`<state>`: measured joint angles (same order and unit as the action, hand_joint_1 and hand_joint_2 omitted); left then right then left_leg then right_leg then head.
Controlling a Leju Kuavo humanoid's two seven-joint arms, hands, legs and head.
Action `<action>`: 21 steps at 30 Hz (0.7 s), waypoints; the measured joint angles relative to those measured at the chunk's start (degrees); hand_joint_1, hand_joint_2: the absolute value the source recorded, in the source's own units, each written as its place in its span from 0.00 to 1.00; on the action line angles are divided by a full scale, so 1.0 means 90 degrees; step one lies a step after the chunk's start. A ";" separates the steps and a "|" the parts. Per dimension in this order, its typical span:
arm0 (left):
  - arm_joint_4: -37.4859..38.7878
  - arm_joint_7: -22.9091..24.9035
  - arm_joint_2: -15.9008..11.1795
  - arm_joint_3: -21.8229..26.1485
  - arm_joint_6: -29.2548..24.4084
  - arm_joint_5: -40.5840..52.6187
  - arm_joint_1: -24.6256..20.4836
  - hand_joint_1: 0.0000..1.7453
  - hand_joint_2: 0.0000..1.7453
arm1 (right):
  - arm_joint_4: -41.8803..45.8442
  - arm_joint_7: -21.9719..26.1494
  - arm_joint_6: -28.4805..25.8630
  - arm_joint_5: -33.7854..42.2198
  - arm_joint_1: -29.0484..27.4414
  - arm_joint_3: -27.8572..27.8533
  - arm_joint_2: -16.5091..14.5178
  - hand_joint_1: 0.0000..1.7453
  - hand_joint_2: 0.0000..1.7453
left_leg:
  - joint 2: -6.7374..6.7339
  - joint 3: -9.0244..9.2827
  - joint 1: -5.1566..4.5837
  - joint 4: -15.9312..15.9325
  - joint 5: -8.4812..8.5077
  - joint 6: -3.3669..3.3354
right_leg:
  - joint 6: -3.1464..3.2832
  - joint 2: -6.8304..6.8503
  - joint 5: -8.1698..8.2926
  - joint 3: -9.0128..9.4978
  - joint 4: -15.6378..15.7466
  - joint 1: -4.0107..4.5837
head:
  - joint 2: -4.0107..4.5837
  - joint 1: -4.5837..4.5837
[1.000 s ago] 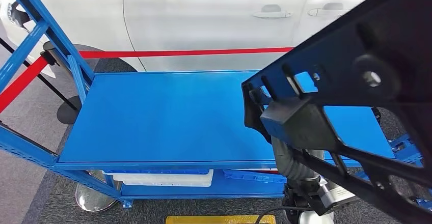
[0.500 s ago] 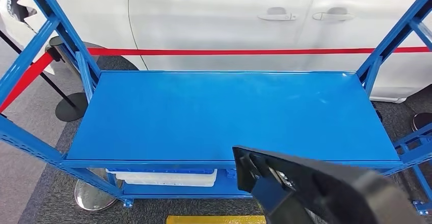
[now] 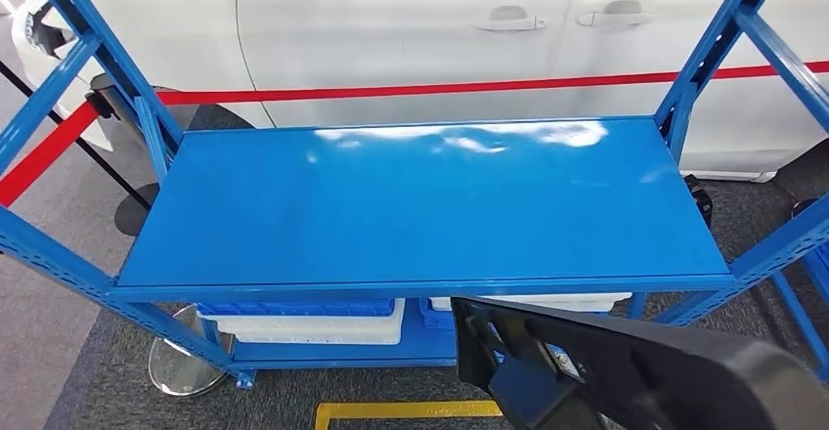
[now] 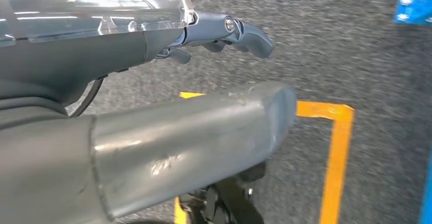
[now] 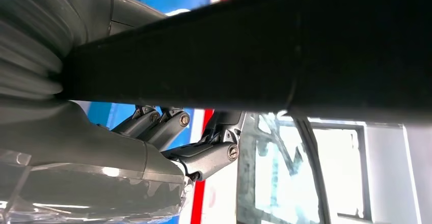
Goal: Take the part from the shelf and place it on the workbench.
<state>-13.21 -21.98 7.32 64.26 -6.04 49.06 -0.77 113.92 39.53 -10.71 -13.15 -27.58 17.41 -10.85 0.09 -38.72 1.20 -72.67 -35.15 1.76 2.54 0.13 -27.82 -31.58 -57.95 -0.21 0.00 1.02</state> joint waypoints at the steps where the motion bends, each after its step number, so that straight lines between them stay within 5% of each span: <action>1: -0.0001 0.0062 -0.0004 0.0010 -0.0005 0.0027 0.0002 0.00 0.00 | -0.0036 0.0013 0.0006 -0.0053 -0.0012 -0.0007 -0.0004 1.00 1.00 | 0.0001 0.0015 -0.0006 -0.0212 -0.0059 -0.0009 | 0.0009 0.0005 0.0048 -0.0073 -0.0012 0.0026 | 0.0000 -0.0001; 3: -0.0005 0.0180 -0.0009 0.0022 -0.0011 0.0084 0.0009 0.00 0.00 | -0.0121 0.0021 -0.0031 -0.0120 -0.0024 -0.0009 -0.0012 1.00 1.00 | 0.0001 0.0380 -0.0032 0.0052 0.0173 -0.0071 | 0.0016 0.0010 0.0128 -0.0201 -0.0046 0.0071 | 0.0000 0.0000; 6: -0.0024 0.0301 -0.0031 0.0033 -0.0011 0.0160 0.0002 0.00 0.00 | -0.0232 0.0022 -0.0186 -0.0181 -0.0020 0.0009 -0.0016 1.00 1.00 | -0.0004 0.1296 -0.0119 0.1380 0.0467 -0.0260 | -0.0014 0.0020 0.0228 -0.0306 -0.0083 0.0112 | 0.0000 -0.0004; 8: -0.0041 0.0362 -0.0050 0.0057 -0.0006 0.0203 0.0000 0.00 0.00 | -0.0301 0.0023 -0.0317 -0.0204 -0.0016 0.0035 -0.0016 1.00 1.00 | -0.0009 0.1488 -0.0166 0.1777 0.0450 -0.0325 | -0.0081 0.0039 0.0308 -0.0324 -0.0073 0.0094 | 0.0000 0.0000; 11: -0.0047 0.0427 -0.0057 0.0121 0.0009 0.0248 0.0013 0.00 0.00 | -0.0361 0.0025 -0.0507 -0.0250 -0.0029 0.0063 -0.0016 1.00 1.00 | -0.0035 0.1420 -0.0147 0.1920 0.0651 -0.0375 | -0.0205 0.0033 0.0289 -0.0367 -0.0107 0.0067 | 0.0000 0.0004; 15: -0.0048 0.0469 -0.0055 0.0186 0.0051 0.0336 0.0016 0.00 0.00 | -0.0358 0.0025 -0.0629 -0.0234 -0.0104 0.0049 -0.0013 1.00 1.00 | -0.0082 0.1149 -0.0106 0.1969 0.0912 -0.0433 | -0.0370 -0.0005 -0.0764 -0.0727 -0.1302 -0.0018 | 0.0000 -0.0033; 16: -0.0048 0.0477 -0.0055 0.0198 0.0066 0.0352 0.0017 0.00 0.00 | -0.0348 0.0025 -0.0638 -0.0226 -0.0134 0.0041 -0.0013 1.00 1.00 | -0.0090 0.1066 -0.0101 0.1950 0.0962 -0.0417 | -0.0409 -0.0004 -0.0864 -0.0770 -0.1604 -0.0048 | 0.0000 -0.0033; 18: -0.0048 0.0479 -0.0055 0.0217 0.0096 0.0365 0.0016 0.00 0.00 | -0.0311 0.0025 -0.0643 -0.0216 -0.0186 0.0023 -0.0013 1.00 1.00 | -0.0099 0.0906 -0.0075 0.1884 0.1047 -0.0367 | -0.0475 -0.0002 -0.0650 -0.0566 -0.1622 -0.0108 | 0.0000 -0.0034; 21: -0.0051 0.0480 -0.0057 0.0225 0.0123 0.0410 0.0013 0.00 0.00 | -0.0229 0.0025 -0.0635 -0.0205 -0.0243 -0.0004 -0.0015 1.00 1.00 | -0.0094 0.0669 -0.0042 0.1687 0.1111 -0.0261 | -0.0521 -0.0014 -0.0331 0.0298 -0.0451 -0.0162 | 0.0000 -0.0044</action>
<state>-13.67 -17.66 6.80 66.29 -4.93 52.76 -0.65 111.86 39.76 -16.43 -15.00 -29.77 17.38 -10.98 -0.76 -32.70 0.82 -57.48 -25.16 -0.59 -2.15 0.01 -30.80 -28.90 -62.01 -1.67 0.00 0.62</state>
